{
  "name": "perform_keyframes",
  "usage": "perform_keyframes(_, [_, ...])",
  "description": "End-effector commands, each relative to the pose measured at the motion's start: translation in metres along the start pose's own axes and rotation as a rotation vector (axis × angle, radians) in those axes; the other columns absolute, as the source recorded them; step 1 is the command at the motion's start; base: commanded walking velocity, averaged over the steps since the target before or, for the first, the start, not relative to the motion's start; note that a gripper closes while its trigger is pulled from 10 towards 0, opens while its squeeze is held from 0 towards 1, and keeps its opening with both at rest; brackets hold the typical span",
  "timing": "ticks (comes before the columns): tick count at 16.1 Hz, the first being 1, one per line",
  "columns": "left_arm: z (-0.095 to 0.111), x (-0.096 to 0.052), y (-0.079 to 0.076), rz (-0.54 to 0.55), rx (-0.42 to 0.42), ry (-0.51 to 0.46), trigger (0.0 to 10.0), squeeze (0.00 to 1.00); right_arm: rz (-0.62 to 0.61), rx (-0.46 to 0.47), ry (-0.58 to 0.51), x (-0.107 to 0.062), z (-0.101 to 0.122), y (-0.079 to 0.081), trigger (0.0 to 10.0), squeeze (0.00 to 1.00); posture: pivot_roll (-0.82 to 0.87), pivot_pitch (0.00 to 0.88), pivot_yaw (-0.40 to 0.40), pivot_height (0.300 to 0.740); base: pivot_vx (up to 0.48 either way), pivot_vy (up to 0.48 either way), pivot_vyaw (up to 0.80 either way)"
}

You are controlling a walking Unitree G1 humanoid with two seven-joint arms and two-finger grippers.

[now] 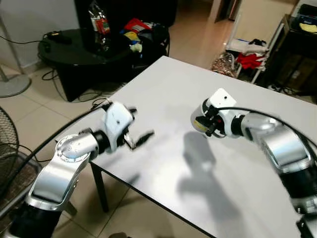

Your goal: Setting the table

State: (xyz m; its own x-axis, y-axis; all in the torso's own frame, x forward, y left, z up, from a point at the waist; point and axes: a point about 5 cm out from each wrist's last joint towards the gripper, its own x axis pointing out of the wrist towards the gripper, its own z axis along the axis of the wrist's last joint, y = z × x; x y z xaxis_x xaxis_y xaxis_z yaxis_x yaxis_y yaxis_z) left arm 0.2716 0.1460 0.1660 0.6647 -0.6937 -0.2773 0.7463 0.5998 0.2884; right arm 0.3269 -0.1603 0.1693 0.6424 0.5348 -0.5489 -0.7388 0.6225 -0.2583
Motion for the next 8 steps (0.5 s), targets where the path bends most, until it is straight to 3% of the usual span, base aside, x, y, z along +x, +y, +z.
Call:
perform_keyframes(1, [0.002,0.001,-0.006,-0.076,-0.003,0.004,10.0,0.00,0.047,-0.056,0.034,0.001,0.002,-0.012,10.0,0.00,0.00,0.000,-0.069,0.740,0.000,0.000,0.00])
perform_keyframes(4, [0.001,0.001,-0.008,-0.120,-0.015,0.020,10.0,0.00,0.066,-0.067,0.045,0.011,0.007,-0.022,10.0,0.00,0.00,0.000,-0.063,0.740,0.000,0.000,0.00])
perform_keyframes(8, [0.001,-0.005,-0.013,-0.197,-0.021,0.047,10.0,0.00,0.191,-0.129,0.091,0.030,0.008,-0.016,10.0,0.00,0.02,0.000,-0.061,0.740,0.000,0.000,0.00])
